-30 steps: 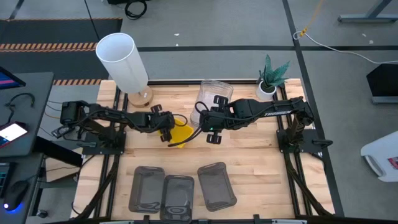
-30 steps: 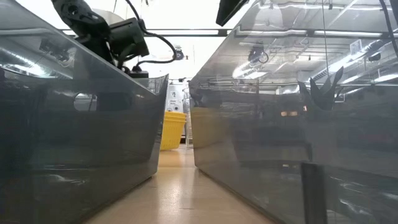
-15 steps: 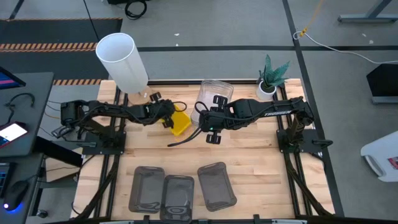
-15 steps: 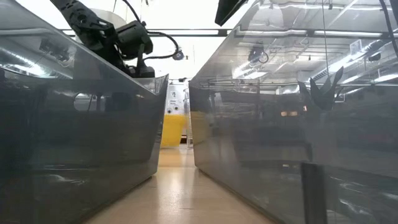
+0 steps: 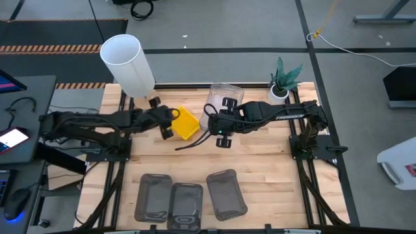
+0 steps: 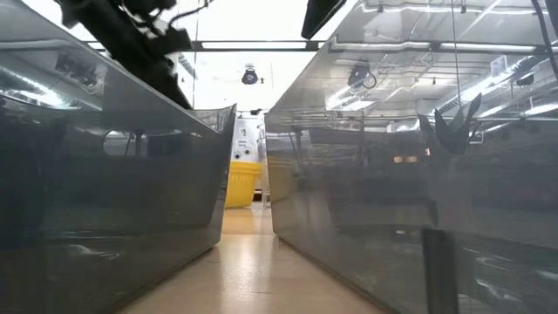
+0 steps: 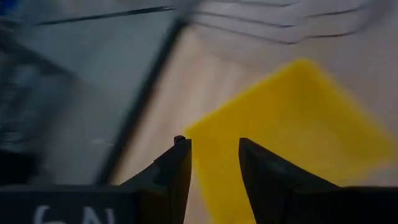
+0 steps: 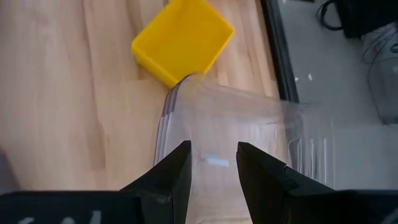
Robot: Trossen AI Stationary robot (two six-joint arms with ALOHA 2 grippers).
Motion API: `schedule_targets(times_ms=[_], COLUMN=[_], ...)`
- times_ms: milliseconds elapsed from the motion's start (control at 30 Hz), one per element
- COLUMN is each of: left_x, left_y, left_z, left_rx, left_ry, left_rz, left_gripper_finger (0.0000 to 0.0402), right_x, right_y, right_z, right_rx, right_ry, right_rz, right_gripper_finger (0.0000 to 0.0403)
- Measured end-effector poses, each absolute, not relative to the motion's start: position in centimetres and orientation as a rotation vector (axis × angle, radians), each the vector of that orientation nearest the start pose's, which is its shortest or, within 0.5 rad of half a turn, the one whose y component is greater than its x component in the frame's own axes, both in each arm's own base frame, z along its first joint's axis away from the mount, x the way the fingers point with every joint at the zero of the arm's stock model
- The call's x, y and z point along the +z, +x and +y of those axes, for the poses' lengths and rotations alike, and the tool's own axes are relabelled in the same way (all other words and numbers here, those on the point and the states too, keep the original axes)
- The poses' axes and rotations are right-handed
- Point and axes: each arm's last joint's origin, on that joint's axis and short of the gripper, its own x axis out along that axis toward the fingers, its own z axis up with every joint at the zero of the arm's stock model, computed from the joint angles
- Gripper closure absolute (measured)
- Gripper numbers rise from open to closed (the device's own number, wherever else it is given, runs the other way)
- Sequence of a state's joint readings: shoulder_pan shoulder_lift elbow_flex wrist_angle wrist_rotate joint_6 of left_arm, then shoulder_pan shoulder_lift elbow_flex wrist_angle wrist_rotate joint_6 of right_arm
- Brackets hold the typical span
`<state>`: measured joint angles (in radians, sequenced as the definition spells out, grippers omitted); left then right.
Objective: Stack baskets by color
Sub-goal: Stack the left black bin on top of the middle black bin
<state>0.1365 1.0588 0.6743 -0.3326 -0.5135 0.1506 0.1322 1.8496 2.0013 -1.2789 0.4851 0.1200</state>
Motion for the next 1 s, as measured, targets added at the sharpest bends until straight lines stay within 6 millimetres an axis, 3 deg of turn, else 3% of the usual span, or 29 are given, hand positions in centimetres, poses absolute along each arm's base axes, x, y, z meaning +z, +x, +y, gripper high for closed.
schedule_targets(times_ms=[133, 300, 500, 733, 1000], left_x=[24.6, 25.6, 25.9, 25.9, 25.1], left_y=[19.2, 18.2, 18.0, 17.6, 16.9], left_z=[3.0, 1.2, -1.2, -4.1, -8.1], left_rx=[0.383, 0.104, -0.171, -0.288, -0.297], left_ry=[0.121, -0.061, -0.241, -0.326, -0.360], left_rz=[0.717, 0.649, 0.657, 0.698, 0.787], left_gripper_finger=[0.0268, 0.0271, 0.0271, 0.0271, 0.0257], right_x=[35.9, 33.2, 30.1, 28.3, 27.7], right_y=[36.9, 36.4, 35.4, 34.1, 33.0], right_z=[3.8, 4.5, 7.7, 12.2, 16.3], right_rx=[-0.380, -0.314, -0.123, -0.058, -0.035], right_ry=[-0.253, -0.208, -0.142, -0.082, -0.007], right_rz=[0.997, 0.938, 0.875, 0.894, 0.851], right_gripper_finger=[0.0270, 0.0270, 0.0270, 0.0270, 0.0270])
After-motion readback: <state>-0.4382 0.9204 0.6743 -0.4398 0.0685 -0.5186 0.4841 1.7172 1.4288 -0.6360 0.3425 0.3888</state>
